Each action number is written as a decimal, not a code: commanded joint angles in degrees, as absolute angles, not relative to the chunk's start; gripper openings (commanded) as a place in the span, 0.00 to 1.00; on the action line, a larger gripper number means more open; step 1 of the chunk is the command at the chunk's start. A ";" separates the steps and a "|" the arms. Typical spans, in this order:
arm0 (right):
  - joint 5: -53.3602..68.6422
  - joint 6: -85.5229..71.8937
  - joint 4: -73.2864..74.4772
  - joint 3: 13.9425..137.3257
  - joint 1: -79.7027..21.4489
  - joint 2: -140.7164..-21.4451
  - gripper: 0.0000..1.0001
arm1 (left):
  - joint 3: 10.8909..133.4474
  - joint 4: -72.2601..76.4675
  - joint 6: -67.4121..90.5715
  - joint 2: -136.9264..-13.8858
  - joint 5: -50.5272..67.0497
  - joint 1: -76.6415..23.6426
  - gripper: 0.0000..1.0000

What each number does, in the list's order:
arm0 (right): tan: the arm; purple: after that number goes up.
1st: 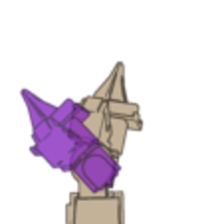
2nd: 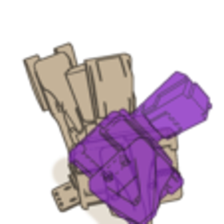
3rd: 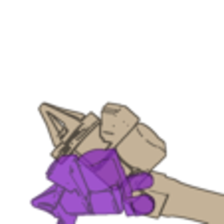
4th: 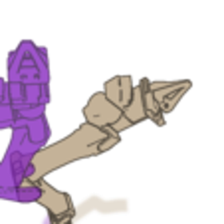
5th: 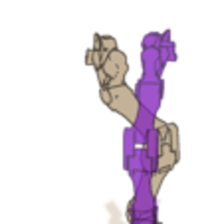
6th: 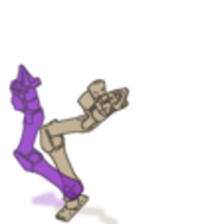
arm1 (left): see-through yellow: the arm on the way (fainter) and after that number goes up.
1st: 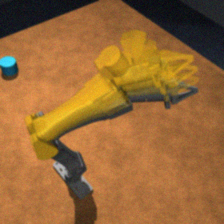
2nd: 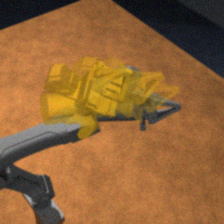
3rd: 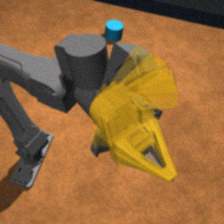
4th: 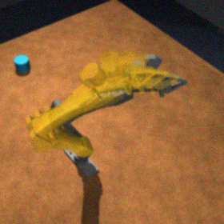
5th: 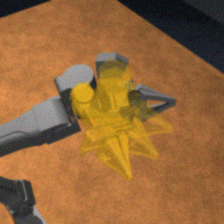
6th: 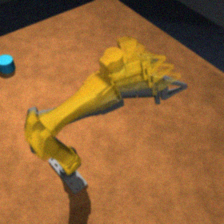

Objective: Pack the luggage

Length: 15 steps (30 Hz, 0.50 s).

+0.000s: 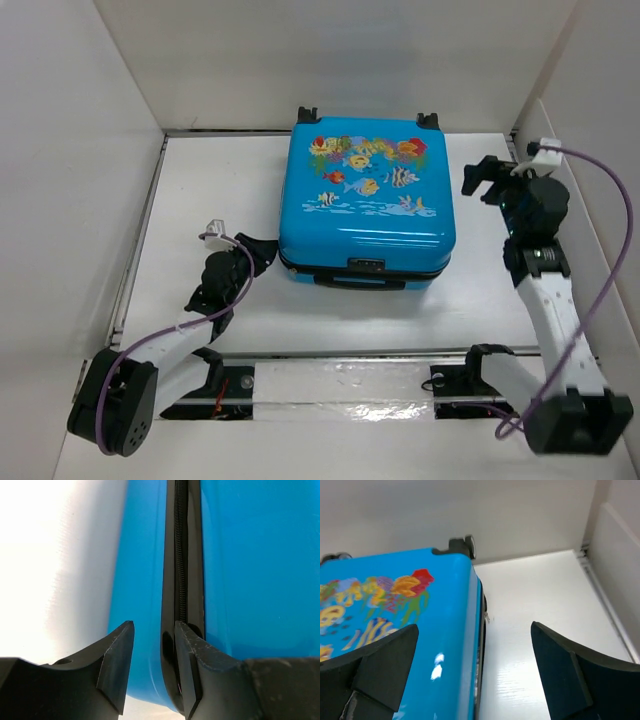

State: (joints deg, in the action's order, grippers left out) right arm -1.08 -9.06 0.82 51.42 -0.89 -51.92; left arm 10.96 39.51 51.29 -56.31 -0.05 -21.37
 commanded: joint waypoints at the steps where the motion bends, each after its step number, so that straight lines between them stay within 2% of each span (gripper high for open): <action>1: 28.54 -11.25 -4.03 53.61 4.75 -65.28 1.00 | 12.74 41.84 49.40 -57.13 4.66 -22.24 0.35; 3: 30.22 -11.95 -7.81 53.96 4.75 -69.50 1.00 | 12.40 42.71 48.96 -57.04 5.71 -22.24 0.36; 5: 38.29 -14.57 -15.85 53.70 4.75 -75.65 1.00 | 11.61 44.11 48.34 -57.13 6.50 -22.94 0.36; 8: 45.70 -15.30 -19.76 56.32 1.33 -83.11 1.00 | 11.51 43.77 46.59 -57.92 5.55 -26.88 0.36; 15: 47.73 -3.26 -6.43 71.33 -13.52 -97.44 0.98 | 9.75 42.90 45.79 -57.48 -5.70 -45.07 0.35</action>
State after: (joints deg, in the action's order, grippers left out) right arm 30.76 -10.04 -15.16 67.07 -0.64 -92.53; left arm 10.02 42.46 46.30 -57.14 -11.66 -36.60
